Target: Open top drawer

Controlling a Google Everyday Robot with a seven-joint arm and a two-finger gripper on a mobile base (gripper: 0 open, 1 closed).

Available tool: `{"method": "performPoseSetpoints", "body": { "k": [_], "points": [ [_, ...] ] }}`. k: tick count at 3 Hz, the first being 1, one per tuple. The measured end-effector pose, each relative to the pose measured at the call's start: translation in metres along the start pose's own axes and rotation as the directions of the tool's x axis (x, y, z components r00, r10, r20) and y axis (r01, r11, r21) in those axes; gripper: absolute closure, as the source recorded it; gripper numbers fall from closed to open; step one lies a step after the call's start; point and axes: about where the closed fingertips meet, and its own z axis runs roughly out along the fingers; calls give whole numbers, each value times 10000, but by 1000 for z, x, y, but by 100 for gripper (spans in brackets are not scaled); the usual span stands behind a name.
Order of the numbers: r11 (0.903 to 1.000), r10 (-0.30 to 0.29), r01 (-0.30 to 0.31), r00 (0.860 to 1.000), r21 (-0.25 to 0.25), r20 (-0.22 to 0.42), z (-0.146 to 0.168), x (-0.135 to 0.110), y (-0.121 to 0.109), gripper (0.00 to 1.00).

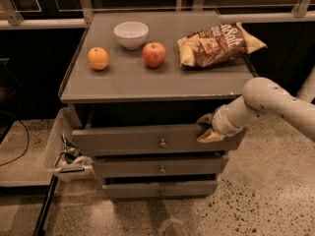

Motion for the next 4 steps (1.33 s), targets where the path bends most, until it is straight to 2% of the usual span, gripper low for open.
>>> {"method": "performPoseSetpoints", "body": {
  "k": [1, 2, 3, 4],
  "points": [
    [10000, 0, 0, 10000, 0, 0, -5, -3, -1, 83],
    [10000, -1, 1, 10000, 0, 0, -5, -3, -1, 71],
    [10000, -1, 1, 10000, -1, 1, -5, -3, -1, 48],
    [9997, 126, -127, 9999, -198, -59, -2, 1, 11, 49]
  ]
}}
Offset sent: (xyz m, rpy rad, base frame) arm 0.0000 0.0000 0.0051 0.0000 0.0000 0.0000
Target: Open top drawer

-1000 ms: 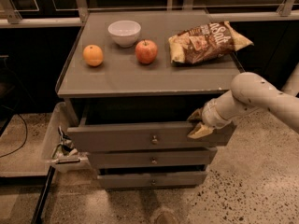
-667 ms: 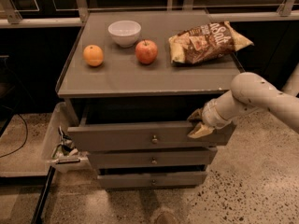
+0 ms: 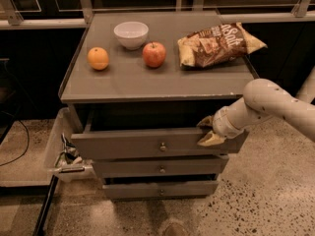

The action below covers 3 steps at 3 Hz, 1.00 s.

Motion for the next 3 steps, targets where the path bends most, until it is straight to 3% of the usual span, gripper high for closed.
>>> {"method": "performPoseSetpoints", "body": {
  "k": [2, 3],
  "points": [
    [10000, 68, -68, 9999, 11, 104, -8, 3, 11, 95],
    [10000, 68, -68, 9999, 11, 104, -9, 1, 10, 100]
  ]
}}
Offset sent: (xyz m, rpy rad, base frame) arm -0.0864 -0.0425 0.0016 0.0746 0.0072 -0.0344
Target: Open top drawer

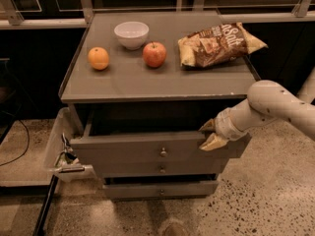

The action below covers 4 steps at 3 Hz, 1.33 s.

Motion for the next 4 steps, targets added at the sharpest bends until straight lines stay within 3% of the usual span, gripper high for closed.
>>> {"method": "performPoseSetpoints", "body": {
  "k": [1, 2, 4],
  "points": [
    [10000, 0, 0, 10000, -1, 0, 0, 0, 0, 100],
    [10000, 0, 0, 10000, -2, 1, 0, 0, 0, 82],
    [10000, 59, -58, 9999, -81, 83, 0, 0, 1, 36]
  ]
}}
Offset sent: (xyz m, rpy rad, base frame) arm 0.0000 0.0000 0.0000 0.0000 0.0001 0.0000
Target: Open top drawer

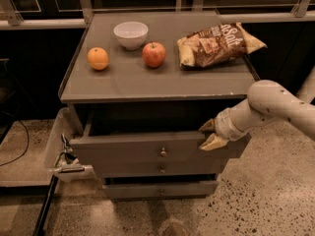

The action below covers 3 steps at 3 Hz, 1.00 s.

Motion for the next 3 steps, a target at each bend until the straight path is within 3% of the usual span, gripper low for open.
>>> {"method": "performPoseSetpoints", "body": {
  "k": [1, 2, 3],
  "points": [
    [9999, 151, -151, 9998, -54, 131, 0, 5, 10, 35],
    [9994, 342, -339, 9990, -97, 295, -2, 14, 23, 58],
    [9994, 341, -339, 9990, -96, 295, -6, 12, 21, 82]
  ]
}}
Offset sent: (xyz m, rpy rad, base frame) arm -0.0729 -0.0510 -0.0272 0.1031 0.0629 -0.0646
